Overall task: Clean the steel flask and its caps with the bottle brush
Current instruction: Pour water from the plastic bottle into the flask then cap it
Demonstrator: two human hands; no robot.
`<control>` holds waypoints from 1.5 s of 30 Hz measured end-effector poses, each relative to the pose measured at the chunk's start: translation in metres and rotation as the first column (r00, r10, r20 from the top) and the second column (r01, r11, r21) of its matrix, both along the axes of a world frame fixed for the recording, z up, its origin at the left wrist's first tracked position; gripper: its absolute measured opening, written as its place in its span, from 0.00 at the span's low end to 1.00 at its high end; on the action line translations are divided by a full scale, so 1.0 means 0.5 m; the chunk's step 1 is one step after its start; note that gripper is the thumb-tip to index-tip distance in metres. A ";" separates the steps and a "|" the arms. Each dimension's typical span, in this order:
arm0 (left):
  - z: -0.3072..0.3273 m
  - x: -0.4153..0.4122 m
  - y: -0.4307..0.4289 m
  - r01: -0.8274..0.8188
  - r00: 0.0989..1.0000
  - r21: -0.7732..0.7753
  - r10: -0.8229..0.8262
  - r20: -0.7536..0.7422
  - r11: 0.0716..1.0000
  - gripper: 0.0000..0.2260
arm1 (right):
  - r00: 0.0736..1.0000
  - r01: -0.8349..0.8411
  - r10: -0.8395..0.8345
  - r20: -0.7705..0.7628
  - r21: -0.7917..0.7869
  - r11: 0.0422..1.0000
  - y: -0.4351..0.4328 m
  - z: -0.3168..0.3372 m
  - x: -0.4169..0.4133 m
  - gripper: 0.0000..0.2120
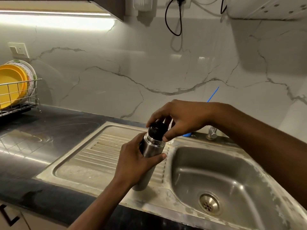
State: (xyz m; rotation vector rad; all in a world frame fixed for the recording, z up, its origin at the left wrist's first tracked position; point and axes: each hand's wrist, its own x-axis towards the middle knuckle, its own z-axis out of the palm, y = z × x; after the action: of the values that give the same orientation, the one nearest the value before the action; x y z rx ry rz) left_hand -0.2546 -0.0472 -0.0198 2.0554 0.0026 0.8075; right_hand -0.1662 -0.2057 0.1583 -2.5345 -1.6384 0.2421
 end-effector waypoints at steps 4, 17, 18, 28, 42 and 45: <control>-0.008 0.001 -0.001 0.009 1.000 -0.001 -0.009 -0.002 1.000 0.32 | 0.998 0.020 -0.021 0.053 0.010 1.000 0.006 -0.006 0.005 0.23; 0.002 -0.001 0.004 -0.064 0.995 -0.014 0.065 0.079 0.998 0.31 | 0.944 0.071 -0.053 0.326 -0.043 0.997 0.036 -0.018 -0.022 0.23; 0.003 -0.003 0.006 -0.071 0.994 -0.007 0.072 0.079 0.997 0.31 | 0.933 0.093 -0.073 0.351 -0.040 0.995 0.042 -0.023 -0.024 0.25; 0.007 -0.022 0.036 -0.031 0.998 -0.007 0.031 0.060 0.999 0.30 | 0.990 -0.030 0.028 0.138 0.016 0.999 0.051 -0.025 -0.003 0.23; 0.011 -0.018 0.029 -0.047 0.995 -0.038 0.050 0.089 0.998 0.25 | 0.970 -0.021 -0.004 0.244 0.098 0.995 0.074 -0.053 0.013 0.23; 0.009 -0.022 0.042 -0.055 0.996 -0.033 0.057 0.068 0.998 0.26 | 0.997 0.049 -0.060 0.055 0.175 0.983 0.075 -0.058 0.030 0.24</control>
State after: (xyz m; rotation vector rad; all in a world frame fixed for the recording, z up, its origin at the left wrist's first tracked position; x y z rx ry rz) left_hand -0.2656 -0.0262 -0.0155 2.0046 0.0342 0.9074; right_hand -0.1510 -0.1680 0.1291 -2.4730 -1.5340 0.0174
